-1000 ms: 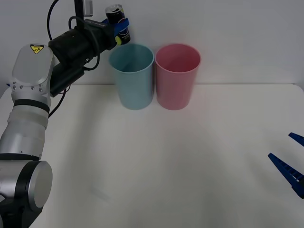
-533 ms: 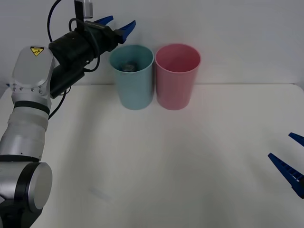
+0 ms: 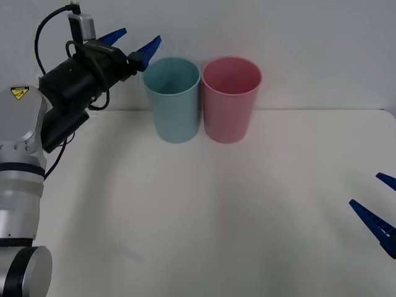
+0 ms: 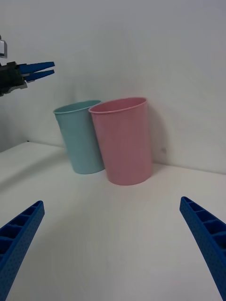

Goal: Grasp the object on the table and drop it into the matching bin: aluminum can to the light blue bin, PET bottle to the pink bin.

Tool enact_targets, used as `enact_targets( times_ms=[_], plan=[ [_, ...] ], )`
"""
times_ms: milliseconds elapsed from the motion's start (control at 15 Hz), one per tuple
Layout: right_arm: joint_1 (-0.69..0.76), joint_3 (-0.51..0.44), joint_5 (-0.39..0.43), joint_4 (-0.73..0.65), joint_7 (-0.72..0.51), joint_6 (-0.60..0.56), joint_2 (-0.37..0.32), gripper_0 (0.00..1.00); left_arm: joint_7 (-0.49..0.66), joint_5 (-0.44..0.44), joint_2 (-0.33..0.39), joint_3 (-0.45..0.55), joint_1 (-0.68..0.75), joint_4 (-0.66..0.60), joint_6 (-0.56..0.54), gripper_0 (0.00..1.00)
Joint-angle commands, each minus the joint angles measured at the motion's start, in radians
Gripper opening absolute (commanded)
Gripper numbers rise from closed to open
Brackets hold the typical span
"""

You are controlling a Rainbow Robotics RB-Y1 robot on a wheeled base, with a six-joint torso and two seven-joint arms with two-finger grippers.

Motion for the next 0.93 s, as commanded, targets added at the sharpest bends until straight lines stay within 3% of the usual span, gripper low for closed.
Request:
enact_targets(
  times_ms=[67,533,933],
  plan=[
    [0.0,0.0,0.0,0.0,0.0,0.0,0.0,1.0,-0.004,0.031,0.0,0.028,0.111,-0.119,-0.007,1.0],
    [0.0,0.0,0.0,0.0,0.0,0.0,0.0,1.0,-0.022,0.132,0.022,0.188,0.378,-0.351,-0.168,1.0],
    [0.0,0.0,0.0,0.0,0.0,0.0,0.0,1.0,-0.13,0.292,0.102,0.317,0.595,-0.415,-0.288,1.0]
  ],
)
